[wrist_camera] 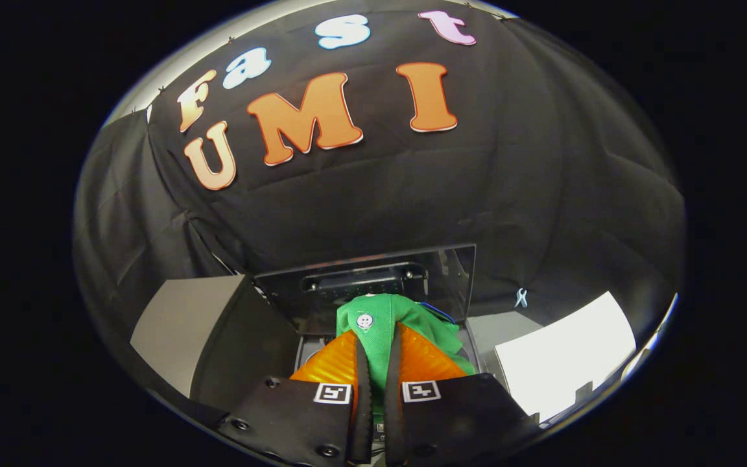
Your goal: Put the clothes into the washing machine and then close the washing machine lid.
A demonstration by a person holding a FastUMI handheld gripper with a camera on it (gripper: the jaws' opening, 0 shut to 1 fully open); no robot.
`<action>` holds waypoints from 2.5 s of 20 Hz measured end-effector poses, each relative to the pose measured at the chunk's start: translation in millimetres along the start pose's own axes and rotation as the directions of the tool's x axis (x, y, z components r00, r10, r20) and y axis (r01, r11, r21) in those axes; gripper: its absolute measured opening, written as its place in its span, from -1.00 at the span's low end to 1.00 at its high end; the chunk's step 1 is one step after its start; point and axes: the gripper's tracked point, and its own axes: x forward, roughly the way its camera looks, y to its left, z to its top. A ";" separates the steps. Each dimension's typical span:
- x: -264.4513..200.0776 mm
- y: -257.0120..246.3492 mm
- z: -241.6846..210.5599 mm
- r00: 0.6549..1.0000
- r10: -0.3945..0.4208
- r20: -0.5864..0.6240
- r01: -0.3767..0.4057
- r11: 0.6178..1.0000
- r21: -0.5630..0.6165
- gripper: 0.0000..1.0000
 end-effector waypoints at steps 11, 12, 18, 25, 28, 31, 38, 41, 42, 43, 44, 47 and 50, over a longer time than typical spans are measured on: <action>69.9 -3.7 -82.6 0.982 0.017 -0.189 -0.025 0.999 -0.040 -0.69; 76.5 -1.2 -90.2 0.979 0.025 -0.200 -0.032 0.999 -0.034 -0.69; 116.3 -0.5 -146.8 0.957 -0.017 -0.289 -0.001 0.998 -0.062 -0.69; 161.3 -17.9 -218.7 0.920 -0.103 -0.377 0.063 0.991 -0.118 -0.69; 178.1 -24.5 -245.7 0.905 -0.136 -0.404 0.080 0.985 -0.152 -0.69; 186.7 -27.0 -269.9 0.878 -0.146 -0.455 0.094 0.986 -0.135 -0.63; 190.0 -26.3 -278.3 0.868 -0.142 -0.477 0.094 0.988 -0.123 -0.22; 189.2 -27.1 -267.5 0.877 -0.148 -0.456 0.093 0.986 -0.140 0.24; 186.8 -25.3 -261.6 0.881 -0.147 -0.450 0.094 0.986 -0.138 0.39; 182.7 -24.8 -254.8 0.886 -0.148 -0.439 0.096 0.986 -0.140 0.54; 180.0 -23.0 -250.3 0.892 -0.147 -0.426 0.094 0.985 -0.144 0.69; 166.7 -18.4 -225.1 0.911 -0.150 -0.385 0.093 0.982 -0.163 1.00; 154.4 -10.8 -193.2 0.932 -0.140 -0.335 0.095 0.984 -0.149 1.00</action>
